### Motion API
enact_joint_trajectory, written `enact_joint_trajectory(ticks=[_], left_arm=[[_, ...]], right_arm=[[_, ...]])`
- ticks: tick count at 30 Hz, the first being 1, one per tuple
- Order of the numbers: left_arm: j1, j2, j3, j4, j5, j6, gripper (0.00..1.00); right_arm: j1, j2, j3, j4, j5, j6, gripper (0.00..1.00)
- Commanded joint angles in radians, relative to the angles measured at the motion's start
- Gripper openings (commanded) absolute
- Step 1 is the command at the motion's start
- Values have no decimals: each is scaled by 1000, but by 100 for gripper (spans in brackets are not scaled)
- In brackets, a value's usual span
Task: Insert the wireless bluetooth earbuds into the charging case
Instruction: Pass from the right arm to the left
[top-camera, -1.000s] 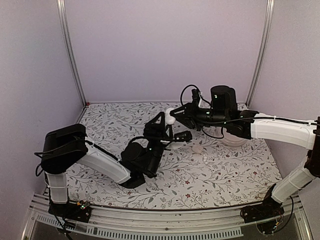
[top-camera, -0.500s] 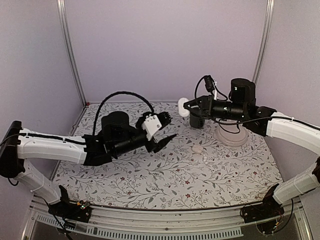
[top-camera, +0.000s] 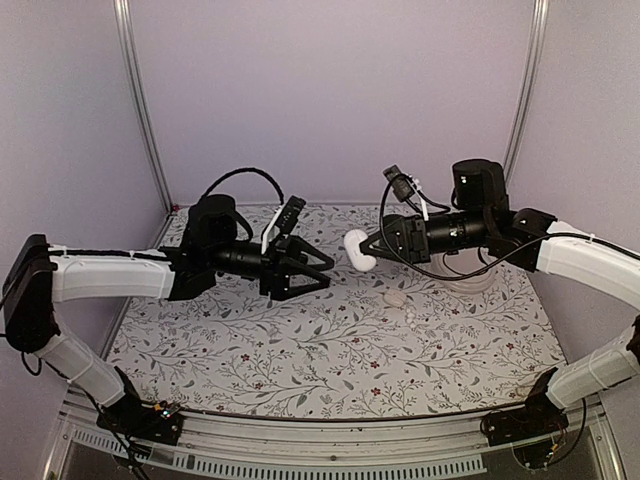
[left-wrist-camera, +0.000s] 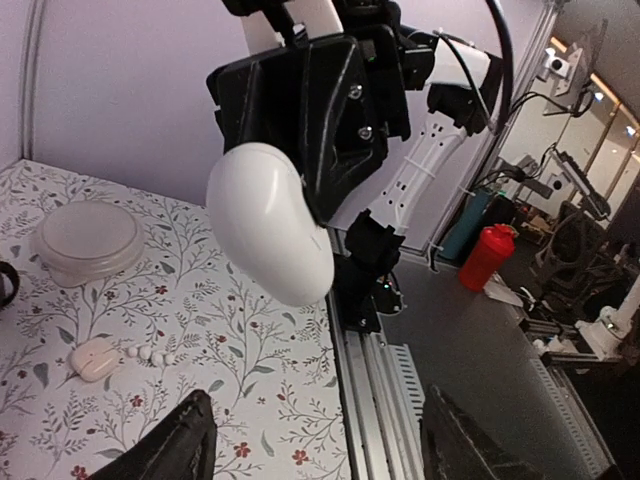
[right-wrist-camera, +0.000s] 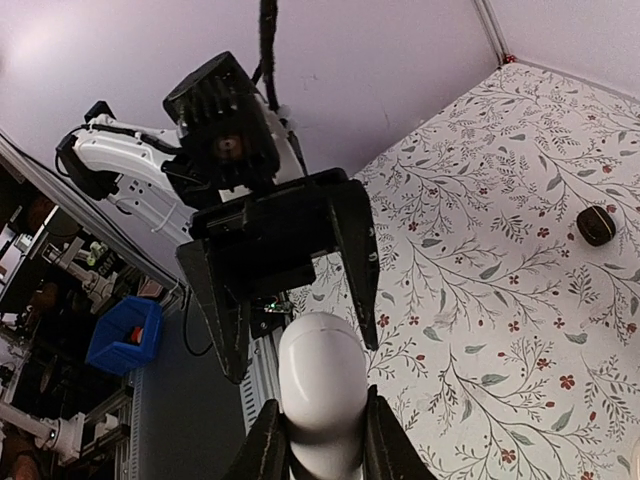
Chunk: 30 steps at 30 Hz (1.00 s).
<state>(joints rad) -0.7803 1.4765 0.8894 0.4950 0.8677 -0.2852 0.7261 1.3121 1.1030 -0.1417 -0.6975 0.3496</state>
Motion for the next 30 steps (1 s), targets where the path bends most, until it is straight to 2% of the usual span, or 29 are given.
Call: enact_joint_trajectory(ticks=[1,11,17,30], left_arm=[[8,58,45,80,184,-175,70],[9,121,91,147,254,-304,60],[9,133,125,90,222,-279,53],[8,151,153,40,229,-258,45]], right_arm=[[55,13,69,-85,-18,-99,3],[85,43,132,-193,17,-184,3],[102,65,146,-207,4,-195,3],[115,103,190,-269,13,-217,3]])
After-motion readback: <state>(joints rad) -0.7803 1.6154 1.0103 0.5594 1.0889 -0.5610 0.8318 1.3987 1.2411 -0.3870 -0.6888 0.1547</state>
